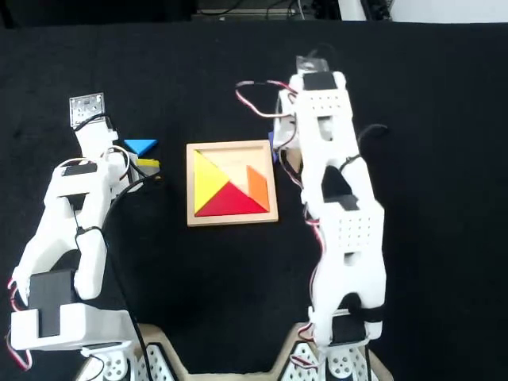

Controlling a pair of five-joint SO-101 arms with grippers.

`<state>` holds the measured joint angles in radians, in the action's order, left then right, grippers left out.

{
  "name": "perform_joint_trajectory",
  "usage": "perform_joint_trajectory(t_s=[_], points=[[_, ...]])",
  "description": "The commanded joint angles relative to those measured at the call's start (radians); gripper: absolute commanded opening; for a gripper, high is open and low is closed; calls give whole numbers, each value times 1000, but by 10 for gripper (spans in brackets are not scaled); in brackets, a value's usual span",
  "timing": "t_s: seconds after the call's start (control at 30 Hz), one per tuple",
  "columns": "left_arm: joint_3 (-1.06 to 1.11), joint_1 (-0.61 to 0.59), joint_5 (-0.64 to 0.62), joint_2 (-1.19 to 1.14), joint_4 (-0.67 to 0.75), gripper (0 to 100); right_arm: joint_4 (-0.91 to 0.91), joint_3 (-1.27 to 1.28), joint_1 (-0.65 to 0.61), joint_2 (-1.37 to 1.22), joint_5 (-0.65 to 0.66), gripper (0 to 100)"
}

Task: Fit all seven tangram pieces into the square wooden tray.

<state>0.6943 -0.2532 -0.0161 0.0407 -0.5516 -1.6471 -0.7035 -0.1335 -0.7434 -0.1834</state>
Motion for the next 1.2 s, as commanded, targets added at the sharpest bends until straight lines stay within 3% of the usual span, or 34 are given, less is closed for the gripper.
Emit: perform_joint_trajectory(t_s=[0.0, 0.3, 0.53, 0.77, 0.97, 1.17], points=[[-2, 8, 9, 9, 8, 364, -31, -19, -83, 134, 86, 35], [-2, 5, 9, 9, 8, 364, 46, -27, -203, 5, 368, 35], [-2, 5, 9, 11, 8, 364, 72, -31, -247, -42, 442, 35], [-2, 5, 9, 12, 8, 364, 52, -30, -258, -54, 425, 35], [-2, 5, 9, 14, 8, 364, 44, -31, -269, -85, 242, 35], [-2, 4, 9, 14, 8, 364, 51, -39, -267, -105, 175, 35]])
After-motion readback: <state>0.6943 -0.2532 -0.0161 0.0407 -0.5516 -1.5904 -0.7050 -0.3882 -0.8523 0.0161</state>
